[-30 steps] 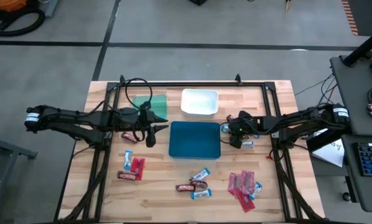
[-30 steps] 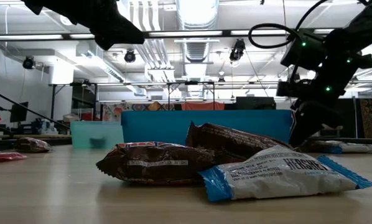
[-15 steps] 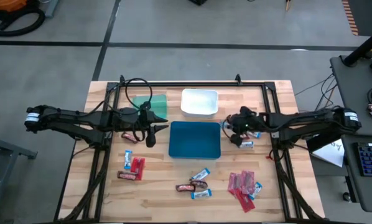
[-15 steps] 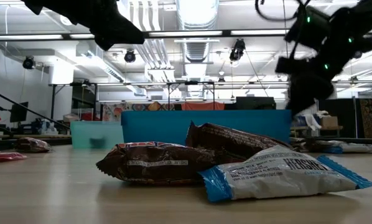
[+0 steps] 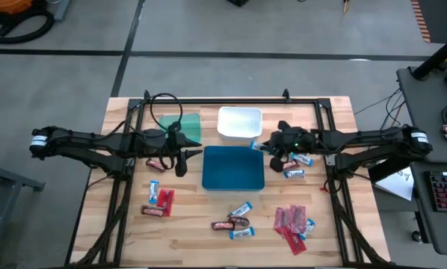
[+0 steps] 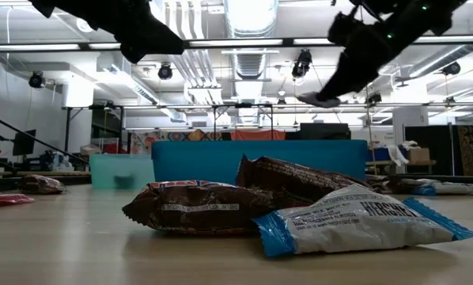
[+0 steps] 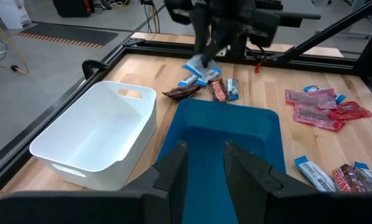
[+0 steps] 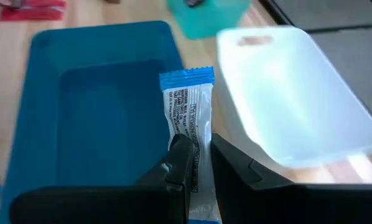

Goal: Sort candy

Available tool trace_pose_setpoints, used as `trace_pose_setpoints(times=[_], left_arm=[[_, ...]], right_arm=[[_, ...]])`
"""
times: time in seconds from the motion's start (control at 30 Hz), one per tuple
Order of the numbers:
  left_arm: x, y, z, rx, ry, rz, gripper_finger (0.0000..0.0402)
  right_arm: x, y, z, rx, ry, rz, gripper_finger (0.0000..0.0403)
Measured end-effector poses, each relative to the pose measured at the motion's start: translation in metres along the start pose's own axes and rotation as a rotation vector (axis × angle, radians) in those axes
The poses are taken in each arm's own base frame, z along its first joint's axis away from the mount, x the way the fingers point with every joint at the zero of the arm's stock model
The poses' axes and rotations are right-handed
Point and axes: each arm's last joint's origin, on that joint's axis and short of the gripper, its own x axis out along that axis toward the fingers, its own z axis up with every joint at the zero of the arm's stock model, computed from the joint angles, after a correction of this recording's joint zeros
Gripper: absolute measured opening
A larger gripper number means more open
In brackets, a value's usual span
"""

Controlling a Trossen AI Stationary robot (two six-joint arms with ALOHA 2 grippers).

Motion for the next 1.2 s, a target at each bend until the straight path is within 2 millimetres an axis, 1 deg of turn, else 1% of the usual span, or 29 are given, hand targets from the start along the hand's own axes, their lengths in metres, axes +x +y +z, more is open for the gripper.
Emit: trace_pose_setpoints(times=[0.17, 0.27, 0.47, 0.63, 0.8, 0.9, 1.0, 1.2], left_arm=[[-0.002, 0.0, 0.001, -0.001, -0.004, 0.0, 0.0086], [-0.004, 0.001, 0.001, -0.002, -0.007, -0.001, 0.0086], [-0.008, 0.001, 0.003, -0.008, -0.016, -0.002, 0.0086], [-0.01, 0.002, 0.002, -0.017, -0.009, -0.001, 0.0086], [-0.01, 0.002, 0.001, -0.036, 0.008, 0.0, 0.0086], [-0.01, 0.002, 0.0, -0.048, 0.016, 0.001, 0.0086], [-0.01, 0.002, -0.001, -0.049, 0.021, 0.001, 0.0086], [-0.01, 0.002, -0.002, -0.056, 0.03, 0.0, 0.0086]], right_arm=[[0.028, 0.012, 0.008, -0.082, 0.031, 0.031, 0.0042], [0.048, 0.015, 0.009, -0.119, 0.084, 0.031, 0.0042], [0.083, 0.02, 0.002, -0.169, 0.185, 0.035, 0.0042], [0.103, 0.023, -0.002, -0.193, 0.243, 0.038, 0.0043], [0.114, 0.025, -0.001, -0.195, 0.259, 0.038, 0.0044], [0.117, 0.026, -0.001, -0.195, 0.264, 0.038, 0.0054], [0.118, 0.025, 0.0, -0.18, 0.264, 0.028, 0.0079], [0.115, 0.023, 0.002, -0.17, 0.259, -0.013, 0.0147]])
